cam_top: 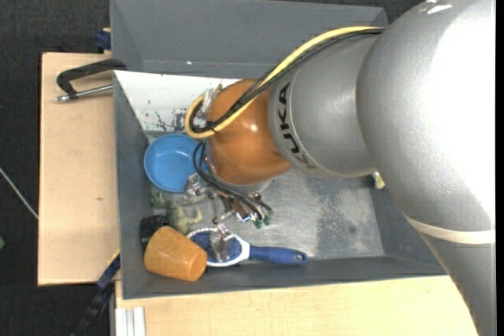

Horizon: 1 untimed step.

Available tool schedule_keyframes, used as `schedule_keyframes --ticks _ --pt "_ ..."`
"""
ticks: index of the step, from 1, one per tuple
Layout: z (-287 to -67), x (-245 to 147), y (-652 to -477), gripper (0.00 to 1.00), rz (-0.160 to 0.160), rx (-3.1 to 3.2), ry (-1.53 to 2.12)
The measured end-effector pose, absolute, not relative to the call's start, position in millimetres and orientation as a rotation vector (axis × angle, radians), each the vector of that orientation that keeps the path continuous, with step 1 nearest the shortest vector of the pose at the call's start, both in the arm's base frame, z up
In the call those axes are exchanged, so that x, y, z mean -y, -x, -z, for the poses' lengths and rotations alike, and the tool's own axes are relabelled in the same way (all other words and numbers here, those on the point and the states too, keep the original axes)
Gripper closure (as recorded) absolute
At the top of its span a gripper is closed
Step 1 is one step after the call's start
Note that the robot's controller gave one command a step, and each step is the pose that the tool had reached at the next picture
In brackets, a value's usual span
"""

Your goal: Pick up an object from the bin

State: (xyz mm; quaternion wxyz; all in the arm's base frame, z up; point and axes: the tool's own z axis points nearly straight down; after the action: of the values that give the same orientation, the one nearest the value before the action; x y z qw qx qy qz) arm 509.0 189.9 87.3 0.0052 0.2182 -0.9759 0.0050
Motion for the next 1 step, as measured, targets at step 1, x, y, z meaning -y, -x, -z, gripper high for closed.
schedule_keyframes --ticks 1 --pt "-87.5 -190.7 -508.8 1.0 -0.013 3.056 -0.685"
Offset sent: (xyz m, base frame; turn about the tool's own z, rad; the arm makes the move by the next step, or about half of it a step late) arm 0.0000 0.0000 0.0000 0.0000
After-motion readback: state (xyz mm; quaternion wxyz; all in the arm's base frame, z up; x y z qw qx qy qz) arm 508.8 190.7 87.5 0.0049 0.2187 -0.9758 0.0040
